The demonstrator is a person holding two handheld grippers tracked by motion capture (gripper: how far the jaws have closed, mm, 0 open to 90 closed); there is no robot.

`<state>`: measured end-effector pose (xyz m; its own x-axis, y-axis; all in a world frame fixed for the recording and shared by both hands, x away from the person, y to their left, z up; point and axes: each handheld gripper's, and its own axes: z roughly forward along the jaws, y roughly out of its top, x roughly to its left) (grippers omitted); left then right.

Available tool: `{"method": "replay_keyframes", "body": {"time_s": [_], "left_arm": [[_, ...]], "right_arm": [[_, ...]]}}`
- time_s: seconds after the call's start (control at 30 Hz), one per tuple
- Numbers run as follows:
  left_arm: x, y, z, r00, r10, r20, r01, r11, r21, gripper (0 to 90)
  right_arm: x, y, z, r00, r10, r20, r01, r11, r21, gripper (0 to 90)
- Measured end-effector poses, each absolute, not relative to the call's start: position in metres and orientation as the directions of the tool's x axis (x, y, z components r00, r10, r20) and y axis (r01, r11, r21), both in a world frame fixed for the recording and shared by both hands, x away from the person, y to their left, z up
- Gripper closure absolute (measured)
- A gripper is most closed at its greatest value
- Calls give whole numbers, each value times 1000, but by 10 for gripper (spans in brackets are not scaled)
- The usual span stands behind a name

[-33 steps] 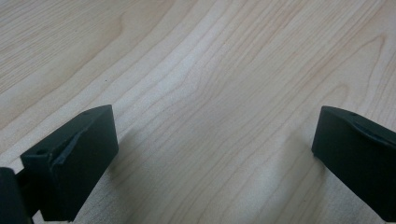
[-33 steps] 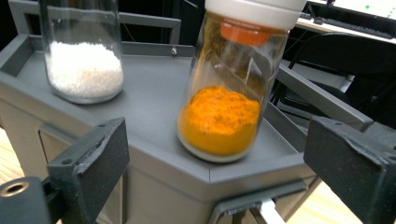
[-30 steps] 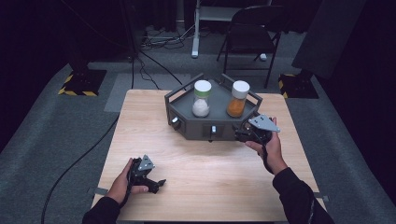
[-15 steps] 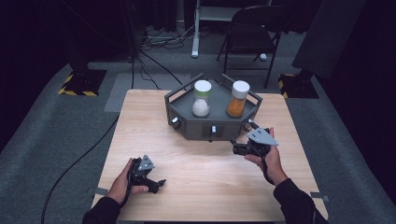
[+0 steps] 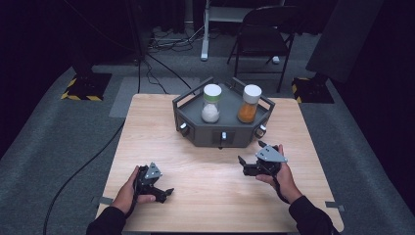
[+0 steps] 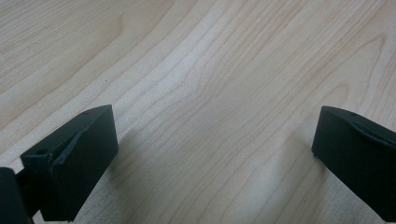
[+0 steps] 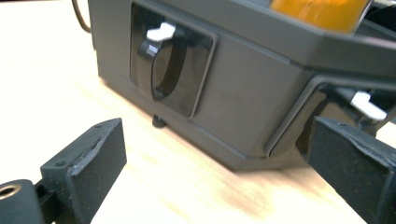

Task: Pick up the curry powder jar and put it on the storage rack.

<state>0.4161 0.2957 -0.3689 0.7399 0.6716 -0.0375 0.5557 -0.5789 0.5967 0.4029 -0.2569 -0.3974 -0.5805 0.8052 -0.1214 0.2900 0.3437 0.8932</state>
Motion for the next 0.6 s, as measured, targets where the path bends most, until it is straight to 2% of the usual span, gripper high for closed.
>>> {"method": "replay_keyframes", "body": {"time_s": [0.6], "left_arm": [[416,296,-369,740,672,-38,556,-579,597,3]], "right_arm": [[394,-279,-409,-641,755,-140,347,448,824,20]]}}
